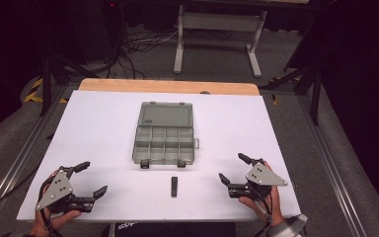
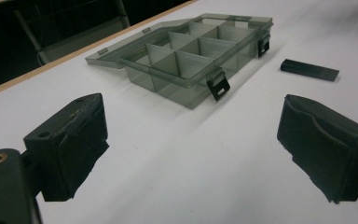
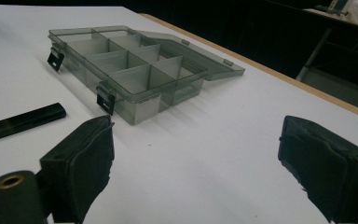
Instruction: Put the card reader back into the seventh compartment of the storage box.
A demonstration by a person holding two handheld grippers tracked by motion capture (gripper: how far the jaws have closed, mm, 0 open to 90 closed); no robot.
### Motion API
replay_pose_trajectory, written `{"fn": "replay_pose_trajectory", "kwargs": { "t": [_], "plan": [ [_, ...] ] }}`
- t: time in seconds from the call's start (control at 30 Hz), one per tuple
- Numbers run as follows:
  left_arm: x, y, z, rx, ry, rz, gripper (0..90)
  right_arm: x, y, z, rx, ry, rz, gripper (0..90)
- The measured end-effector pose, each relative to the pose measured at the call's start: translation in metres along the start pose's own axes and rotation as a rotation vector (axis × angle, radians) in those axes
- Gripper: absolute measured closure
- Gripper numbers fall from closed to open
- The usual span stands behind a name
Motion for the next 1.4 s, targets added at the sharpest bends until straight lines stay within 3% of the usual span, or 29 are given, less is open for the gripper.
{"fn": "replay_pose_trajectory", "kwargs": {
  "t": [0.4,0.5,0.73,0.97,1.03,1.4],
  "plan": [
    [-0.001,-0.002,-0.002,-0.015,-0.01,0.009,8.5,-0.001,-0.002,0.006,0.086,-0.034,0.02,8.4],
    [-0.001,-0.003,-0.002,-0.011,-0.019,0.017,8.1,0.002,-0.006,0.009,0.133,-0.043,0.034,7.3],
    [-0.002,-0.004,0.002,-0.013,-0.036,0.02,7.7,0.02,-0.018,0.021,0.285,-0.07,-0.027,8.3],
    [-0.003,-0.003,0.001,-0.017,-0.035,0.019,7.6,0.039,-0.033,0.038,0.373,-0.077,-0.077,9.4],
    [-0.003,-0.003,0.001,-0.021,-0.037,0.017,7.3,0.045,-0.044,0.048,0.415,-0.095,-0.114,10.0],
    [-0.005,-0.003,0.002,-0.028,-0.043,0.019,7.1,0.051,-0.073,0.076,0.561,-0.151,-0.192,12.7]
  ]
}}
Point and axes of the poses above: each handheld gripper's, and its own axes: z roughly forward along the jaws, x roughly out of its top, y roughly to its right, the point moved 3 cm from there along z, roughly forward along the jaws, and after that the axes turned 12 degrees about -z, right-handed, at the moved point
